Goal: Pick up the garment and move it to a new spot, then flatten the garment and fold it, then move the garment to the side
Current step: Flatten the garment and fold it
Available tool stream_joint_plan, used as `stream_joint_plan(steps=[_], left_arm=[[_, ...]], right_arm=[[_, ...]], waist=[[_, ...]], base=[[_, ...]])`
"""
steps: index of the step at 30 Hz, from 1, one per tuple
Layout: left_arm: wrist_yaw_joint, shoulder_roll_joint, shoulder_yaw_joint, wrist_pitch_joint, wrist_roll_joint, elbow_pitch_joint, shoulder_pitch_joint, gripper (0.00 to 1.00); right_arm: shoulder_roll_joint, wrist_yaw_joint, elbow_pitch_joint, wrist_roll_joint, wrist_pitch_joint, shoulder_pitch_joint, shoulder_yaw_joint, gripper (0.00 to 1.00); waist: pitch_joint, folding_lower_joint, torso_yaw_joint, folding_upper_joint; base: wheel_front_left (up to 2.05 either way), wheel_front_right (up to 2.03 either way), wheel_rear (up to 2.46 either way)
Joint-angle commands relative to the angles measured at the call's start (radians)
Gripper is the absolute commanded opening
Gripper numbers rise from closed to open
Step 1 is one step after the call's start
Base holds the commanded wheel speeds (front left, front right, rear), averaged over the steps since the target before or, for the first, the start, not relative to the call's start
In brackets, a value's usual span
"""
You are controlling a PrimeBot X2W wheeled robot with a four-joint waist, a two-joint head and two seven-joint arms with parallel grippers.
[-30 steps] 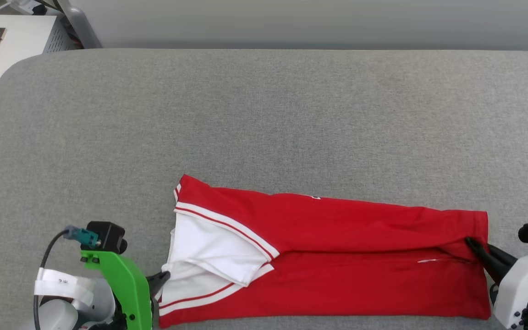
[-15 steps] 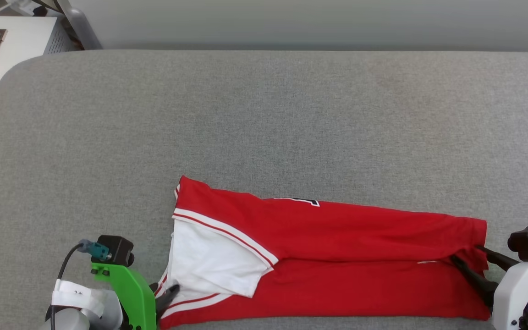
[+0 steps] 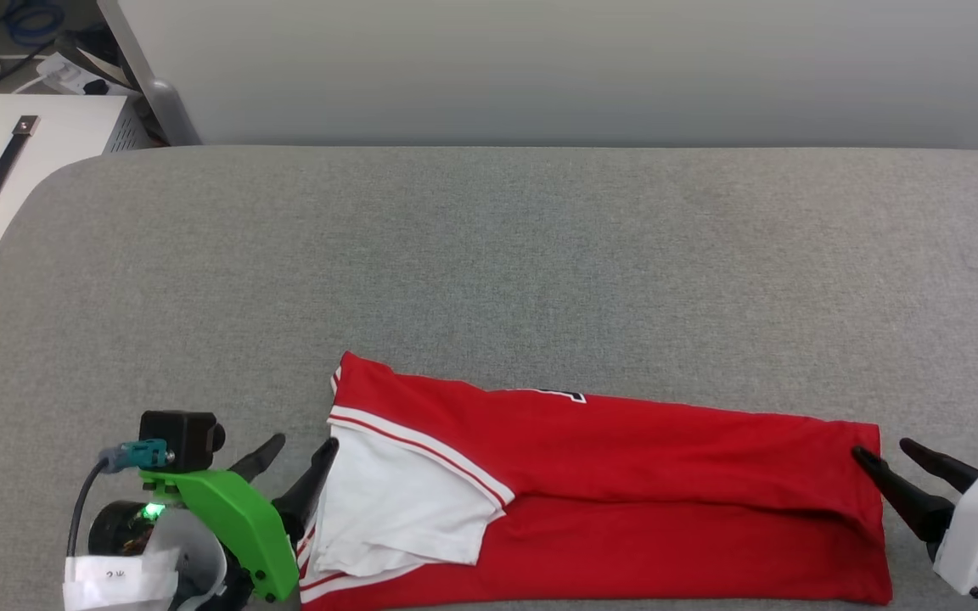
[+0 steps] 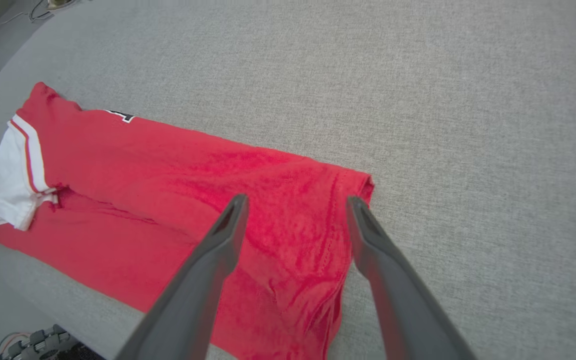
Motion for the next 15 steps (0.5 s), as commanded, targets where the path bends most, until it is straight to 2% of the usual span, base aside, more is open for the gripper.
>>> stream_joint_plan(steps=[1, 5, 9, 15], left_arm=[[-0.011, -0.018, 0.007, -0.045, 0.018, -0.004, -0.014, 1.0], [-0.028, -0.045, 0.017, -0.181, 0.078, 0.003, -0.027, 1.0], [-0.034, -0.069, 0.027, -0.32, 0.142, 0.017, -0.039, 1.0], [-0.01, -0.1, 0.079, -0.396, 0.289, 0.015, -0.046, 1.0]], right_arm=[[0.017, -0.001, -0.001, 0.015, 0.019, 0.02, -0.032, 1.0], [0.065, -0.001, 0.011, 0.014, 0.081, 0.05, -0.129, 1.0], [0.123, -0.001, 0.047, -0.038, 0.157, 0.074, -0.212, 1.0], [0.226, -0.001, 0.063, -0.131, 0.25, 0.087, -0.328, 1.0]], waist=[[-0.005, 0.0, 0.002, -0.0001], [-0.005, 0.0, 0.006, -0.0001], [0.002, 0.0, 0.014, -0.0001], [0.028, 0.0, 0.026, -0.0001]], base=[[0.0, 0.0, 0.0], [0.0, 0.0, 0.0], [0.0, 0.0, 0.0], [0.0, 0.0, 0.0]])
